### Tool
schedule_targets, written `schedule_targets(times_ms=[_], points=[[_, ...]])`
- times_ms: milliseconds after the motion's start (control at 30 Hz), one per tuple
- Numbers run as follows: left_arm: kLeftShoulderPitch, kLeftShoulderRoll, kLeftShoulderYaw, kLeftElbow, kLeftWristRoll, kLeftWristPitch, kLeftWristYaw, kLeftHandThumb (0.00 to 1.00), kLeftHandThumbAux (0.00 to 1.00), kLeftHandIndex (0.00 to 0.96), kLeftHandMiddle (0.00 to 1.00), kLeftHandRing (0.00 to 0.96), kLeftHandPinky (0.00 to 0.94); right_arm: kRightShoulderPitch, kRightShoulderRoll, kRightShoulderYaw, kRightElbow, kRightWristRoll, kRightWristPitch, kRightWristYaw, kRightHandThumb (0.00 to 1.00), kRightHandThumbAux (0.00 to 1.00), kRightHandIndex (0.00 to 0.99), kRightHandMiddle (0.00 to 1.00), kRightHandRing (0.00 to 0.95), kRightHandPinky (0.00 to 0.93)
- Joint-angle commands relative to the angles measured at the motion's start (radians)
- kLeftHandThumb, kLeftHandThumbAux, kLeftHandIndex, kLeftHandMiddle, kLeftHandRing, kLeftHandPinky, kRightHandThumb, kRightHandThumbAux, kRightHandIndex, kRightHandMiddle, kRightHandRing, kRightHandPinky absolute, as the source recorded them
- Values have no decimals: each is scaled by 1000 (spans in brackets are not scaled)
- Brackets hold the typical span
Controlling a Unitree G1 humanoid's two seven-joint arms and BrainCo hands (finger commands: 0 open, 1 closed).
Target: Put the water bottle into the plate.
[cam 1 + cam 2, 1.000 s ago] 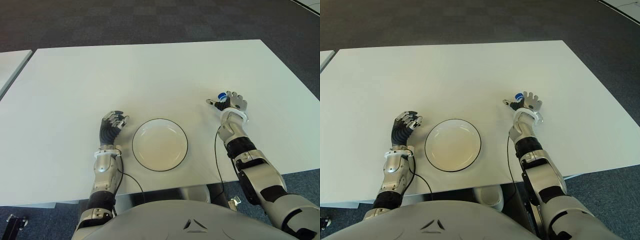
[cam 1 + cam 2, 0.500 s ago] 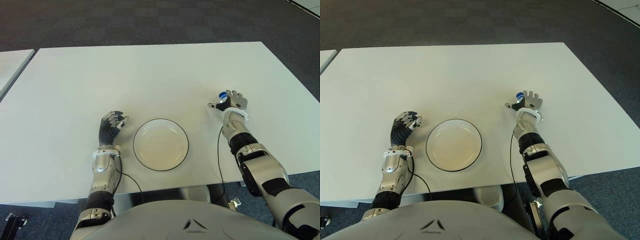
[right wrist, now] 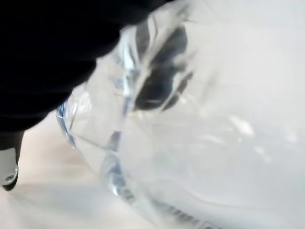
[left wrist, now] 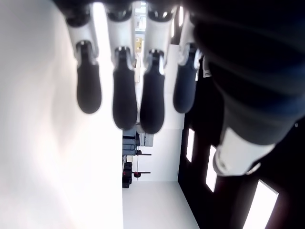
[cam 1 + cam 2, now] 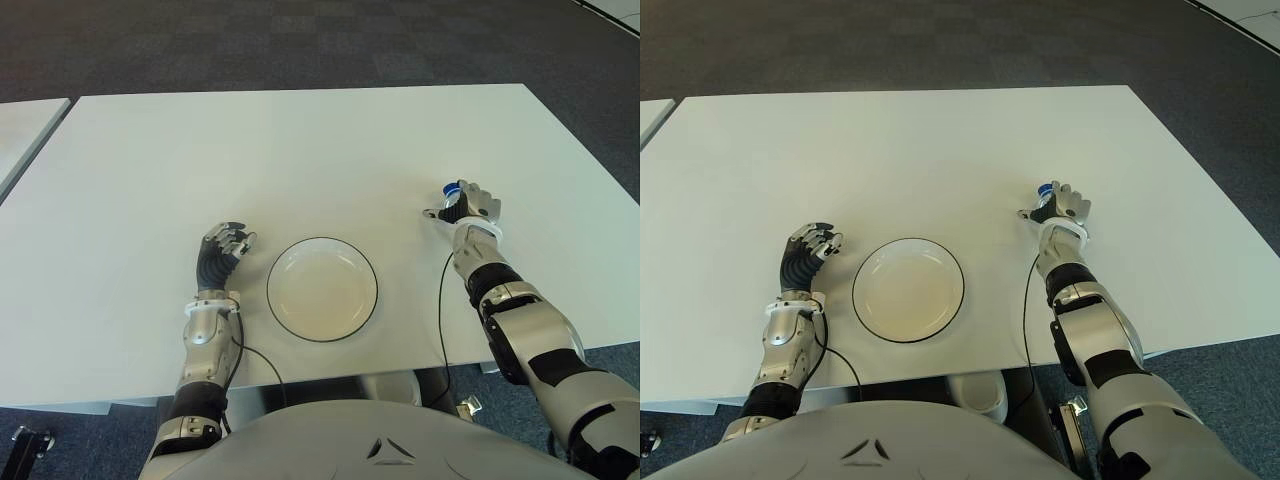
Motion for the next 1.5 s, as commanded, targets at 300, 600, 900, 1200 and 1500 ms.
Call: schedule_targets(times_ms=[300,600,900,1200,1500], points=[[16,7,9,32,-10,12,-26,706,713,433,572,562,547,140,71,-28,29,123,-18,-11,673,688,426,446,467,560],[18,7,9,28,-6,13,-21,707,713,434,574,563,545,156,71,-43,-12,154,-30,-36,701,713,432,634,662,729],[23,6,9,11,5,43,-2,707,713,434,573,565,544,178,60,-35,-56,156,-69,-60,700,719,435,722,734,779],[26,-7,17,-1,5,61,21,707,712,433,567,554,524,203,51,-53,-103,179,-129,-57,700,721,438,766,771,810],[26,-11,15,-2,13,51,42,707,711,434,569,550,527,228,41,-93,-124,226,-266,-70,699,722,439,809,812,838]])
